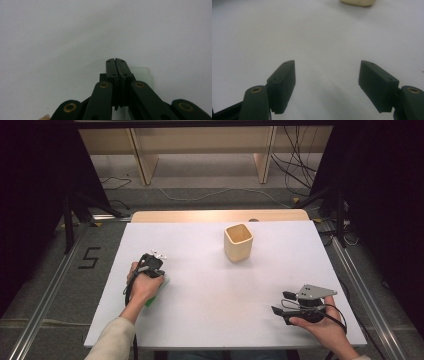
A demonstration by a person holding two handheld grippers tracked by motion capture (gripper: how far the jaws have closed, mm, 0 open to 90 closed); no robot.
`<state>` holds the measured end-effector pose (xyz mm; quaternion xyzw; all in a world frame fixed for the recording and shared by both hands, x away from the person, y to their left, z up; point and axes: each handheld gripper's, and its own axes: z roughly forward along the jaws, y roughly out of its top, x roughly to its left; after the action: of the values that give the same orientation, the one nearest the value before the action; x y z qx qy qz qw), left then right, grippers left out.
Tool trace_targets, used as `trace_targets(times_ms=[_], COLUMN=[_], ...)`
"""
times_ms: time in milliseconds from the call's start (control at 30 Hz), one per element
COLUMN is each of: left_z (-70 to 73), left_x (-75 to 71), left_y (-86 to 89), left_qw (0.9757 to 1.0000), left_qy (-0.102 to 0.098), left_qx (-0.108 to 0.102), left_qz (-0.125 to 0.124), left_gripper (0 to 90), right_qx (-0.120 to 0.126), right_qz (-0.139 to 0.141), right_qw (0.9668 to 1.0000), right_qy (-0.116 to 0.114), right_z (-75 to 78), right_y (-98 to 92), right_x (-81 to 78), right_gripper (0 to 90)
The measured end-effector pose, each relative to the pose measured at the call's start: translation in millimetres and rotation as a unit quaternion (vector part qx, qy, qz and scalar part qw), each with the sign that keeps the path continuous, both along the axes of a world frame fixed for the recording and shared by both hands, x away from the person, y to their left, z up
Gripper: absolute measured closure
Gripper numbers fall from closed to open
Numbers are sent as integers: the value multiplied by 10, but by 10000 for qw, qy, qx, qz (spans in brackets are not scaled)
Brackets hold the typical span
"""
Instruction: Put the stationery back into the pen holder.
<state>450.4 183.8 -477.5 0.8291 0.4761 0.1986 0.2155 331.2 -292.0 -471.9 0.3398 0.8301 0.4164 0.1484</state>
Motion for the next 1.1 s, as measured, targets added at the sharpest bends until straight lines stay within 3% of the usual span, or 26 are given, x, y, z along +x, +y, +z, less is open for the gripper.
trace_targets(times_ms=[833, 1100], left_z=[21, 25], left_x=[-114, -174], left_y=[-150, -196], left_qw=[9992, 9977], left_qy=[166, 209], left_qx=[-2, -47], left_qz=[-358, -637], left_gripper=[900, 900], right_qx=[-18, -15], right_qz=[10, 15], right_qw=[10000, 10000], right_qy=[-16, -20], right_z=[4, 5], right_y=[0, -1], right_x=[-2, -3], right_gripper=[304, 304])
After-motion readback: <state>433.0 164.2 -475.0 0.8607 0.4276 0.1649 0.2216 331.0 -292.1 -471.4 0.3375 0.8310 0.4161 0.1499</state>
